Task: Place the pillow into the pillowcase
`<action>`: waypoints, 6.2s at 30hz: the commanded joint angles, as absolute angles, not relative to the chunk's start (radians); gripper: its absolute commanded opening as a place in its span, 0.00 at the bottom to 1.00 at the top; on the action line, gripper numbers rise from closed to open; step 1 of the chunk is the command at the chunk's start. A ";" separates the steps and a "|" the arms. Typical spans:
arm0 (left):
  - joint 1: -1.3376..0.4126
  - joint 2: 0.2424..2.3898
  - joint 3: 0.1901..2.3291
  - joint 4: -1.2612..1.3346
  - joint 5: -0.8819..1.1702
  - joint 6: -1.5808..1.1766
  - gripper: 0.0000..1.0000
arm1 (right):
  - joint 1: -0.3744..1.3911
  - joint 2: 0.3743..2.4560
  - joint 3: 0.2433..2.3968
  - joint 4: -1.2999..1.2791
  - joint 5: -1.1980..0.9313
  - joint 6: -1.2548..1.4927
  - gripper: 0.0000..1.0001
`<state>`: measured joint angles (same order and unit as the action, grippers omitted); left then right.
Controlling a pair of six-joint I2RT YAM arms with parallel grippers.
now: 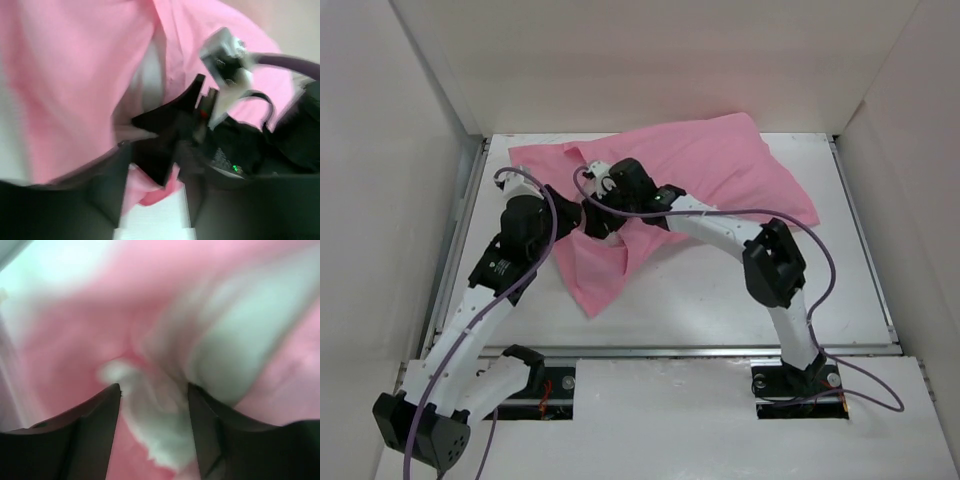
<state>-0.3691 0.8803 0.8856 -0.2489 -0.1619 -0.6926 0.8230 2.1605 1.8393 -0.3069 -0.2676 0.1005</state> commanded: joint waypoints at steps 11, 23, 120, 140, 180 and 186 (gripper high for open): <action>-0.368 0.881 0.930 -0.115 -0.167 -0.620 1.00 | 0.793 1.766 1.887 -0.445 -0.246 0.001 0.99; -0.368 1.219 1.022 -0.246 -0.331 -0.574 0.68 | 0.690 1.641 1.658 -0.390 -0.224 0.123 0.96; -0.328 1.605 1.123 0.055 -0.029 -0.704 1.00 | 0.805 1.728 1.456 -0.181 -0.430 0.032 0.00; -0.299 1.095 1.077 -0.273 -0.223 -0.595 1.00 | 0.805 1.626 1.540 -0.163 -0.362 0.075 0.00; -0.299 1.011 0.853 -0.284 -0.206 -0.644 0.10 | 0.805 1.752 1.612 -0.232 -0.471 0.084 0.00; -0.299 1.083 0.812 -0.158 -0.066 -0.617 0.21 | 0.805 1.752 1.621 -0.241 -0.480 0.084 0.00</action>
